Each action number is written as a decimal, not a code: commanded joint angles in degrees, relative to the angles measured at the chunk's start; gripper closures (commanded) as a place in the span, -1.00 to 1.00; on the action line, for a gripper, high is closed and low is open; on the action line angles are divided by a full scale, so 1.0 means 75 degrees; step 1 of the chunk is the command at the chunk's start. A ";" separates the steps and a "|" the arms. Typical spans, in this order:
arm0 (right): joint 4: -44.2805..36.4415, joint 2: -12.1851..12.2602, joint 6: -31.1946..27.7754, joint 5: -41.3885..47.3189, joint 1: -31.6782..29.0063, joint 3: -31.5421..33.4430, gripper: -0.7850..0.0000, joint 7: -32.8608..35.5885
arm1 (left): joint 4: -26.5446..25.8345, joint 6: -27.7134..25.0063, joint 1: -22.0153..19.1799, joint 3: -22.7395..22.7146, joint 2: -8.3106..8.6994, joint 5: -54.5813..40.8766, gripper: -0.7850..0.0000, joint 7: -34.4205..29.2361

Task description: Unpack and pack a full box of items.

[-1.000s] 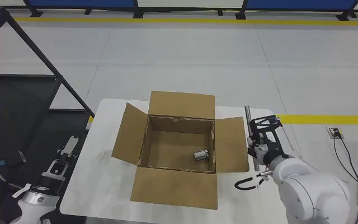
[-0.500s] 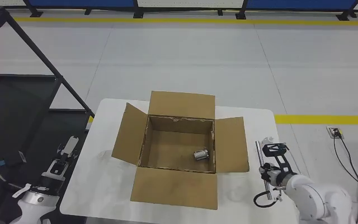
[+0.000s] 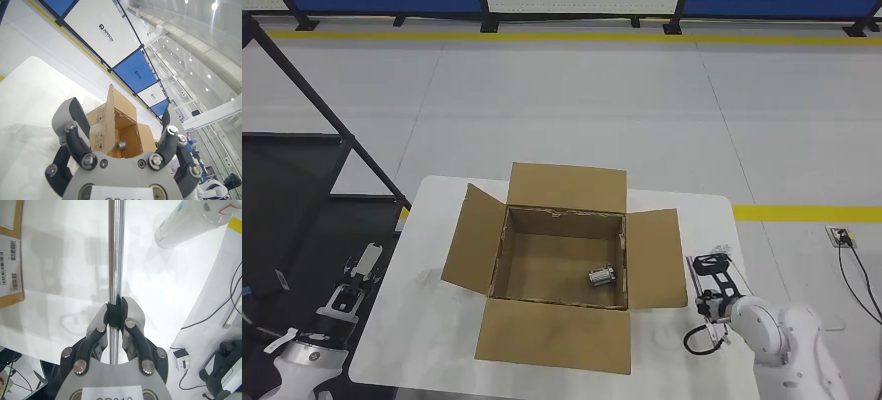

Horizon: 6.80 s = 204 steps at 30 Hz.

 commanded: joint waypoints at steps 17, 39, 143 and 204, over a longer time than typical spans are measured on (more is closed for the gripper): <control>0.1677 0.0043 0.0192 0.0178 0.0769 -0.0528 0.62 -0.0617 | 0.0000 0.0000 0.0000 0.0000 0.0000 0.0000 -1.00 0.0000; -0.4269 0.0197 0.1347 -0.1227 -0.0840 -0.0527 0.11 -0.0362 | 0.0000 0.0000 0.0000 0.0000 0.0000 0.0000 -1.00 0.0000; 0.9766 -0.3497 -0.3117 0.1995 0.7681 -0.9104 -0.80 -0.1598 | 0.0000 0.0000 0.0000 0.0000 0.0000 0.0000 -1.00 0.0000; 0.7468 -0.2992 -0.2004 0.1328 0.7165 -0.8092 1.00 -0.3763 | 0.0000 0.0000 0.0000 0.0000 0.0000 0.0000 -1.00 0.0000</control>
